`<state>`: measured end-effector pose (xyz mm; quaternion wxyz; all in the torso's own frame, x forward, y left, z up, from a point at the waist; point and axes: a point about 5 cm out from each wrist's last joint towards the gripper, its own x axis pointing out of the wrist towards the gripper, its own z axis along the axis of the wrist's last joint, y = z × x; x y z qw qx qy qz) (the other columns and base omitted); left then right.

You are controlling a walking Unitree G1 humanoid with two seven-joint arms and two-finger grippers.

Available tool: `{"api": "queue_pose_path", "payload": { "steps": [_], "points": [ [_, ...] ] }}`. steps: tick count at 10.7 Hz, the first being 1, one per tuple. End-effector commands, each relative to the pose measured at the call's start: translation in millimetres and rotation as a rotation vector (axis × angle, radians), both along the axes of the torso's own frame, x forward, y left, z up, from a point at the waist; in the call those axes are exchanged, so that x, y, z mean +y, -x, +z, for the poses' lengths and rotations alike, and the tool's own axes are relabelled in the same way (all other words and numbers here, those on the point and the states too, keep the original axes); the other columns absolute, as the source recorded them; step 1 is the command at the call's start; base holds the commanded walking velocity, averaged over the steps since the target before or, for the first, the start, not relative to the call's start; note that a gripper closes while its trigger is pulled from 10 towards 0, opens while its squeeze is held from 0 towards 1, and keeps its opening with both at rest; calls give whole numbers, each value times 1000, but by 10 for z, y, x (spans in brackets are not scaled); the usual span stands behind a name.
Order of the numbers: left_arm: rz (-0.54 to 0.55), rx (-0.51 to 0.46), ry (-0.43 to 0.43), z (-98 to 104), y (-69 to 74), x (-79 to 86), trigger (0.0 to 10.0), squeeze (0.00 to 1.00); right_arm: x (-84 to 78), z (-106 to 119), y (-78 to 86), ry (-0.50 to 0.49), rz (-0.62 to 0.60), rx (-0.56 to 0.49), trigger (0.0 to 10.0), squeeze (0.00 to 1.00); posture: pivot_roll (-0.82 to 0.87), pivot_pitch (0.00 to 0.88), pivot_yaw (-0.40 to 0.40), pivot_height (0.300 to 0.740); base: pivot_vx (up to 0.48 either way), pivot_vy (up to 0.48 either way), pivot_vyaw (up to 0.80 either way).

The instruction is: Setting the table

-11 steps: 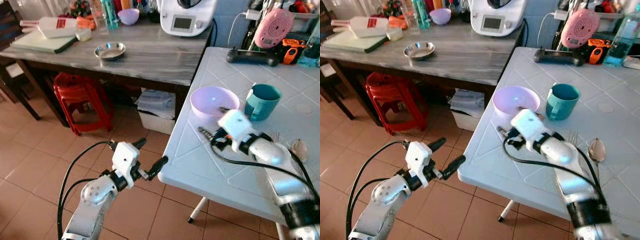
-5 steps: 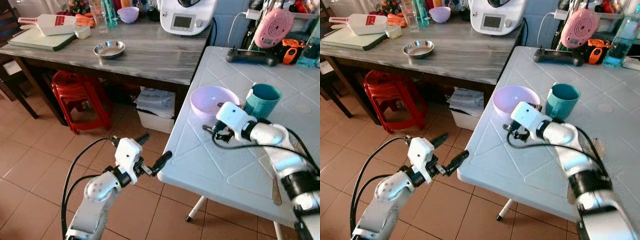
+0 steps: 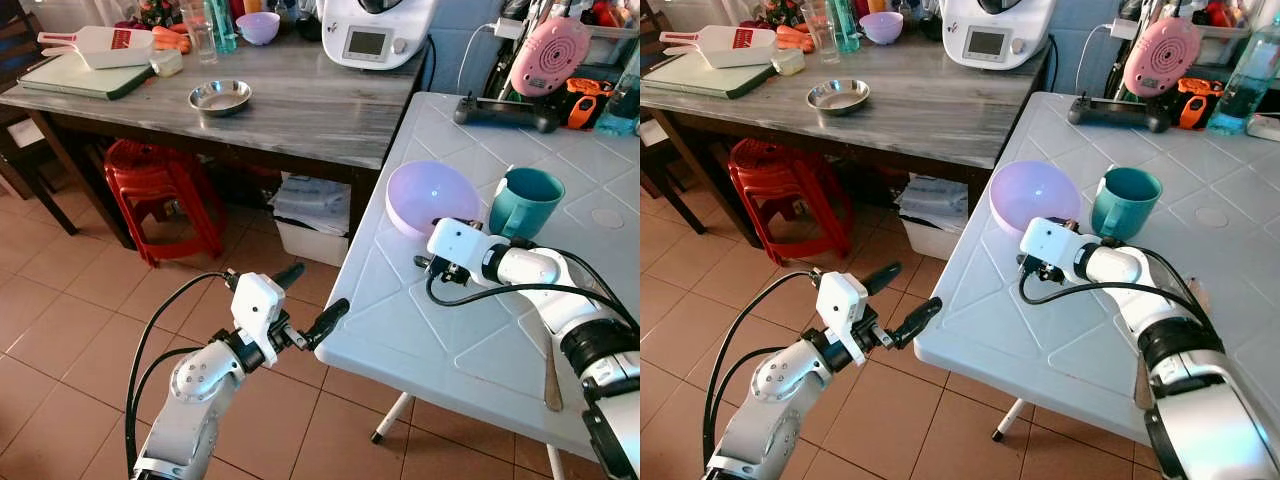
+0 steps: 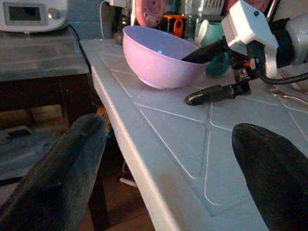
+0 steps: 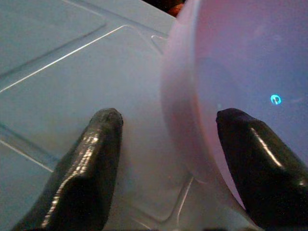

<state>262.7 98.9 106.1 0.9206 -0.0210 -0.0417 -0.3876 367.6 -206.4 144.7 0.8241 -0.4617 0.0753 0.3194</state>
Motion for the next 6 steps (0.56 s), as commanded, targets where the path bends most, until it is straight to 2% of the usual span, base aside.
{"api": "queue_pose_path", "payload": {
  "steps": [1, 2, 6],
  "points": [
    [-3, -4, -11, 17, 21, 19, 10000, 0, -14, -40, 2, 40, 1, 11, 0, 0, 92, 105, 39, 740, 0, 0, 0],
    [0, -1, -13, 14, 20, 23, 10000, 0, -39, -24, -9, 78, 1, -17, 0, 0, 93, 103, 41, 740, 0, 0, 0],
    [-15, -8, -8, 25, 14, 10, 10000, 0, -119, -8, -11, 119, -4, -61, 0, 0, 89, 96, 47, 740, 0, 0, 0]
  ]
}}
